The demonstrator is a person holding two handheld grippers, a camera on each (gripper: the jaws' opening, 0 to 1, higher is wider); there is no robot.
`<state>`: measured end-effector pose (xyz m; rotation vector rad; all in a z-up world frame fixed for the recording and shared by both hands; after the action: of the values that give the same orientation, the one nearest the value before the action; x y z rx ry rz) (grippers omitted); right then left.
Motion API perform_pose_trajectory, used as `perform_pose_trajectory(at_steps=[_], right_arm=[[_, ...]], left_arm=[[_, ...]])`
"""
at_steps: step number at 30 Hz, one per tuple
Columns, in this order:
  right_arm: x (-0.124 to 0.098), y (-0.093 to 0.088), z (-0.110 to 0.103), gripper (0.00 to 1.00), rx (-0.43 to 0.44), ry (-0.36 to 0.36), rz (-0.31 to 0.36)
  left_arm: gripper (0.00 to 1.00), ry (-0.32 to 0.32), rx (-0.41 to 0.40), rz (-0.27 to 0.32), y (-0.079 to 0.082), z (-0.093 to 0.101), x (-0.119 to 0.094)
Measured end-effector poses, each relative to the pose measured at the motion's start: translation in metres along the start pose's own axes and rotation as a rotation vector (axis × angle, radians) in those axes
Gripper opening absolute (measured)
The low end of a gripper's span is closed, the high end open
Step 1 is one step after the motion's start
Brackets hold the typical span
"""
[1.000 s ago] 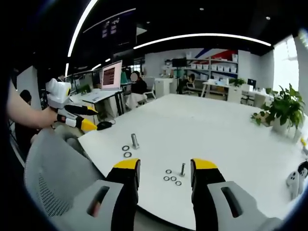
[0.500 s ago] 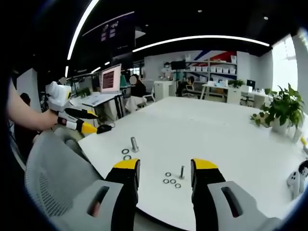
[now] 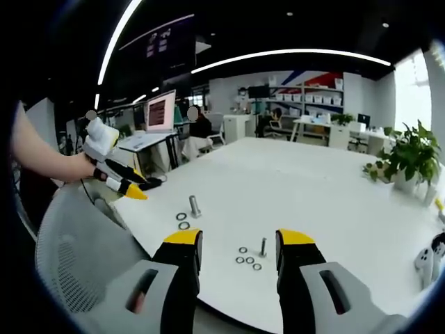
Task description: Place the washer onto the threaded stud by aligning its center hole with the stud, sliding it down to the base, and recovering from edge contact or off-axis alignment until the washer reaches the visible bottom stop.
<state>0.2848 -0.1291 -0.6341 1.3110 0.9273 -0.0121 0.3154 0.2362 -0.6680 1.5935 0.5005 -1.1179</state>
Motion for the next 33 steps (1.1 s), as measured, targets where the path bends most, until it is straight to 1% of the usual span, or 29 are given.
perform_pose_trajectory(at_steps=[5, 6, 9, 12, 15, 22, 26, 28, 29, 31, 33], right_arm=[[0.001, -0.001, 0.001, 0.45, 0.006, -0.003, -0.008], [0.0, -0.001, 0.001, 0.45, 0.005, -0.007, -0.01], [0.001, -0.001, 0.002, 0.45, 0.011, -0.014, -0.014], [0.002, -0.002, 0.002, 0.45, 0.009, -0.016, -0.027], [0.002, -0.003, 0.003, 0.45, 0.008, -0.021, -0.031], [0.0, -0.003, 0.005, 0.45, 0.022, -0.038, -0.025], [0.001, -0.004, 0.005, 0.45, 0.015, -0.039, -0.034], [0.001, -0.004, 0.005, 0.45, 0.019, -0.043, -0.034], [0.001, -0.004, 0.005, 0.45, 0.021, -0.043, -0.034], [0.001, -0.005, 0.005, 0.45, 0.021, -0.046, -0.038], [0.0, -0.005, 0.006, 0.47, 0.015, -0.067, -0.035]], left_arm=[[0.41, -0.016, -0.016, -0.051, 0.01, -0.011, 0.021], [0.4, -0.018, -0.006, -0.085, 0.011, -0.013, 0.028], [0.4, -0.031, 0.005, -0.11, 0.015, -0.014, 0.042], [0.39, -0.022, 0.058, -0.131, 0.022, -0.014, 0.052], [0.4, -0.028, 0.091, -0.168, 0.027, -0.017, 0.062], [0.42, -0.041, 0.121, -0.256, 0.029, -0.021, 0.086], [0.42, -0.038, 0.162, -0.296, 0.032, -0.023, 0.099], [0.4, -0.024, 0.203, -0.322, 0.033, -0.025, 0.105], [0.39, -0.027, 0.203, -0.333, 0.033, -0.024, 0.105], [0.37, -0.033, 0.197, -0.349, 0.033, -0.03, 0.112], [0.35, -0.045, 0.184, -0.372, 0.033, -0.032, 0.117]])
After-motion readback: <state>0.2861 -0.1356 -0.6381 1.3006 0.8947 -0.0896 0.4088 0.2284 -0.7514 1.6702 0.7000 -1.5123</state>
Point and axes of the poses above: the point that each gripper's makers call its tool centre point, and the gripper's own axes: x roughly forward along the fingers, z roughly to its right, y roughly out of its top, the point moved 10 cm from there along -x, roughly backward along the fingers, and after that the axes turned 13 degrees about -z, right-handed, at the moved point
